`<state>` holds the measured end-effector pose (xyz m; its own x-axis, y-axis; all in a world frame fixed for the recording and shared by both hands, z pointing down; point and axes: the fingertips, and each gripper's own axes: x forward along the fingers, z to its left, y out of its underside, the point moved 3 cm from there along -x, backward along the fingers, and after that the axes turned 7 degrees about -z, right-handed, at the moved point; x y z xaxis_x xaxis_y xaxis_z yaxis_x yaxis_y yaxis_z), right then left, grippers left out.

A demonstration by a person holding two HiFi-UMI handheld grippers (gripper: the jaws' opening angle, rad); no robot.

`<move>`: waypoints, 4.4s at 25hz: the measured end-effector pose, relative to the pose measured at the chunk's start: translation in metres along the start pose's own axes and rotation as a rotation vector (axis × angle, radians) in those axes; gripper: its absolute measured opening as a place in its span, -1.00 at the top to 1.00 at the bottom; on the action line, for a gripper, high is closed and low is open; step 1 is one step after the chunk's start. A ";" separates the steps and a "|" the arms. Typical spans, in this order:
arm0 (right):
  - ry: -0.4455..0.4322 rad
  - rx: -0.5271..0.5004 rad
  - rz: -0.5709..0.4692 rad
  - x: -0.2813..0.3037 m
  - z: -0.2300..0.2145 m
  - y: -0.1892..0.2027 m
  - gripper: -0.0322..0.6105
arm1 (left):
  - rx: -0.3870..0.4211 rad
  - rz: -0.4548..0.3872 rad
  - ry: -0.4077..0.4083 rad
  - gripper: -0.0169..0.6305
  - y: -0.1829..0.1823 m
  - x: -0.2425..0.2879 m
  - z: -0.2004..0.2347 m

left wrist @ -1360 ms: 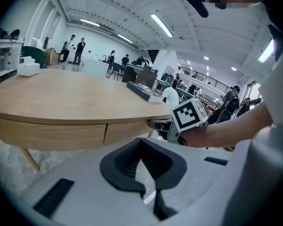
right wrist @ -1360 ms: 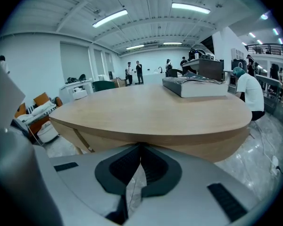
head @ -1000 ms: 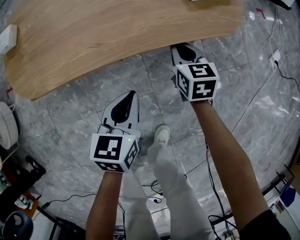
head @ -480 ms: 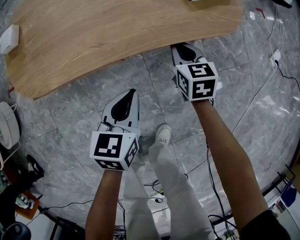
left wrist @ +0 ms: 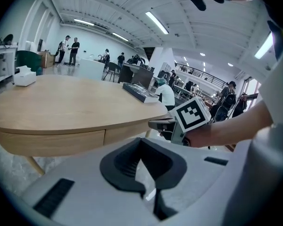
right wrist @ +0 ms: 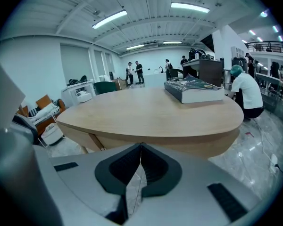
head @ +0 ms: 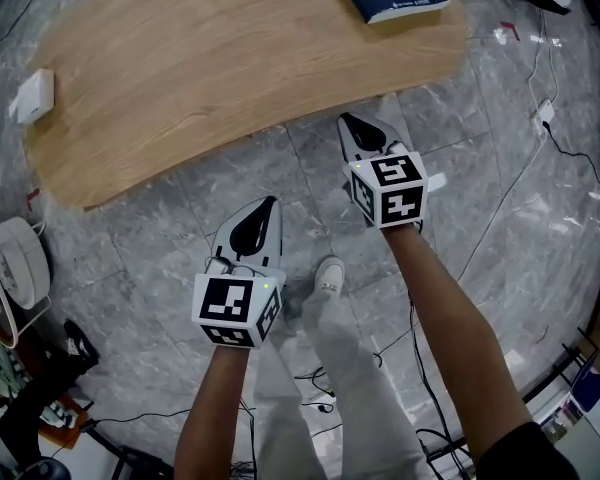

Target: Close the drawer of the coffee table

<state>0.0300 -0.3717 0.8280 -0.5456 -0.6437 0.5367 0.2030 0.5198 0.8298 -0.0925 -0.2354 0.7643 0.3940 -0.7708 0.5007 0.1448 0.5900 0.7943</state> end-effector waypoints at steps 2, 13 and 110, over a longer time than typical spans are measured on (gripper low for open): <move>-0.002 0.004 -0.001 -0.009 0.002 -0.004 0.84 | -0.001 0.005 0.003 0.95 -0.003 -0.005 -0.005; -0.002 0.023 -0.022 -0.062 0.023 -0.038 0.84 | 0.019 -0.020 0.021 0.95 -0.034 -0.033 -0.024; -0.124 -0.214 -0.658 -0.520 0.279 -0.381 0.84 | 0.343 -0.571 0.168 0.95 -0.339 -0.426 -0.229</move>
<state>0.0093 -0.0782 0.1898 -0.6963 -0.7110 -0.0982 -0.0526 -0.0859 0.9949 -0.1019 -0.0520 0.2029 0.4808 -0.8743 -0.0672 0.0866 -0.0289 0.9958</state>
